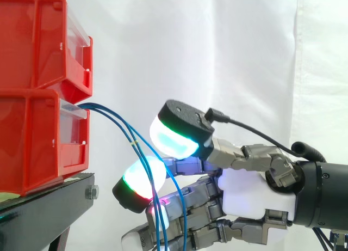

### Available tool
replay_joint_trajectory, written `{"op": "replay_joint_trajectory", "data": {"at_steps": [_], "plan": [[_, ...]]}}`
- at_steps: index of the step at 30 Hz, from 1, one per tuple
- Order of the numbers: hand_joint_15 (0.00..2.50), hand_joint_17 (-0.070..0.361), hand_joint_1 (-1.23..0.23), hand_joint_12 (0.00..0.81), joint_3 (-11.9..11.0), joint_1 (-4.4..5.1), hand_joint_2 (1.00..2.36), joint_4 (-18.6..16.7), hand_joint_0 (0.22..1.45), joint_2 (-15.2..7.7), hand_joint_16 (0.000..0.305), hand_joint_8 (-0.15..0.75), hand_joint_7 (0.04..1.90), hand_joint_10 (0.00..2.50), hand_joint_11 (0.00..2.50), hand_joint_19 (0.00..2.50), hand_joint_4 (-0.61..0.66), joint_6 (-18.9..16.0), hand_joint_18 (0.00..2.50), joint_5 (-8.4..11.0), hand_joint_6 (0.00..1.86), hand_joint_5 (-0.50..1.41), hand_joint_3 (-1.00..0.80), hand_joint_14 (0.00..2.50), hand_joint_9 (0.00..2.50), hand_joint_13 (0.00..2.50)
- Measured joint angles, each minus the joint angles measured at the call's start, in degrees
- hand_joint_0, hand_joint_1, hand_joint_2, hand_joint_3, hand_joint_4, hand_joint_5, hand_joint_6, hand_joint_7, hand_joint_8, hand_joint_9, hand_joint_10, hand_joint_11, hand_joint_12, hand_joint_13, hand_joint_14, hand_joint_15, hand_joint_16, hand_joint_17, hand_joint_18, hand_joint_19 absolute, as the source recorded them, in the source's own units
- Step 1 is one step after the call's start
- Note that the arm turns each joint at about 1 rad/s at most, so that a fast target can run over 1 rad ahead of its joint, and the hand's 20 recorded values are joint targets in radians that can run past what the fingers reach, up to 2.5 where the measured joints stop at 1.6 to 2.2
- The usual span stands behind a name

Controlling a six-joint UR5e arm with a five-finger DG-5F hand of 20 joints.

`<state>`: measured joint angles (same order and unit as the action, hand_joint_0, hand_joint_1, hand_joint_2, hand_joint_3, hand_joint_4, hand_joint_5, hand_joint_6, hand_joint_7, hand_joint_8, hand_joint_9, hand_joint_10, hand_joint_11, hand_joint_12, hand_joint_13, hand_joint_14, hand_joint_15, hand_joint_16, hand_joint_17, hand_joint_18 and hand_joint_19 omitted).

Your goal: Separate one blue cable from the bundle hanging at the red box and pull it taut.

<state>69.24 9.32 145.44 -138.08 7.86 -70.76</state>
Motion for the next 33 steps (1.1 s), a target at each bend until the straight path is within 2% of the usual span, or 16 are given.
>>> {"op": "replay_joint_trajectory", "data": {"at_steps": [3, 7, 10, 14, 16, 18, 24, 26, 28, 33], "plan": [[0.39, 0.106, -0.36, 0.334, 0.0, 0.0, 1.0, 0.1, 0.58, 0.0, 0.047, 0.305, 0.98, 0.02, 0.8, 0.59, 0.12, 0.0, 0.72, -0.03, 0.89, -0.17, -0.5, 0.01, 1.02, 0.72], [0.39, 0.105, -0.43, 0.328, 0.0, 0.0, 1.0, 0.1, 0.62, 0.0, 0.046, 0.305, 0.99, 0.02, 0.81, 0.6, 0.11, 0.0, 0.71, -0.07, 0.89, -0.17, -0.5, 0.02, 1.02, 0.71], [0.39, 0.105, -0.59, 0.327, 0.0, 0.0, 1.01, 0.2, 0.63, 0.0, 0.047, 0.305, 1.01, 0.02, 0.82, 0.59, 0.12, 0.0, 0.71, -0.08, 0.89, -0.17, -0.39, 0.01, 0.99, 0.68], [0.39, 0.106, -0.72, 0.333, 0.0, 0.0, 1.01, 0.4, 0.65, 0.0, 0.047, 0.302, 1.02, 0.02, 0.84, 0.58, 0.11, 0.0, 0.7, -0.02, 0.91, -0.19, -0.33, 0.02, 0.94, 0.67], [0.4, 0.106, -0.77, 0.335, 0.0, 0.0, 1.01, 0.5, 0.68, 0.0, 0.047, 0.298, 1.0, 0.02, 0.86, 0.56, 0.08, 0.0, 0.69, -0.01, 0.93, -0.21, -0.33, 0.02, 0.91, 0.67], [0.39, 0.107, -0.84, 0.333, 0.0, 0.0, 1.01, 0.6, 0.72, 0.0, 0.047, 0.289, 0.98, 0.02, 0.86, 0.54, 0.11, 0.0, 0.67, 0.0, 0.93, -0.22, -0.39, 0.02, 0.86, 0.65], [0.38, 0.104, -0.85, 0.331, 0.0, -0.06, 1.0, 0.6, 0.77, 0.0, 0.046, 0.275, 0.94, 0.02, 0.85, 0.52, 0.1, 0.0, 0.68, 0.0, 0.94, -0.22, -0.5, 0.02, 0.87, 0.67], [0.39, 0.102, -0.85, 0.325, 0.0, -0.08, 1.0, 0.7, 0.73, 0.0, 0.045, 0.278, 0.95, 0.02, 0.87, 0.52, 0.1, -0.1, 0.7, -0.01, 0.93, -0.21, -0.5, 0.02, 0.92, 0.69], [0.4, 0.105, -0.78, 0.333, 0.0, -0.17, 1.0, 0.9, 0.57, 0.0, 0.047, 0.285, 0.99, 0.02, 0.86, 0.56, 0.12, -0.2, 0.7, -0.05, 0.92, -0.18, -0.5, 0.02, 0.96, 0.71], [0.39, 0.118, -0.61, 0.355, 0.0, -0.47, 1.0, 3.4, 0.48, 0.1, 0.052, 0.309, 0.98, 0.02, 0.84, 0.57, 0.13, -1.0, 0.74, -1.36, 0.9, -0.16, -0.5, 0.01, 1.0, 0.71]]}}
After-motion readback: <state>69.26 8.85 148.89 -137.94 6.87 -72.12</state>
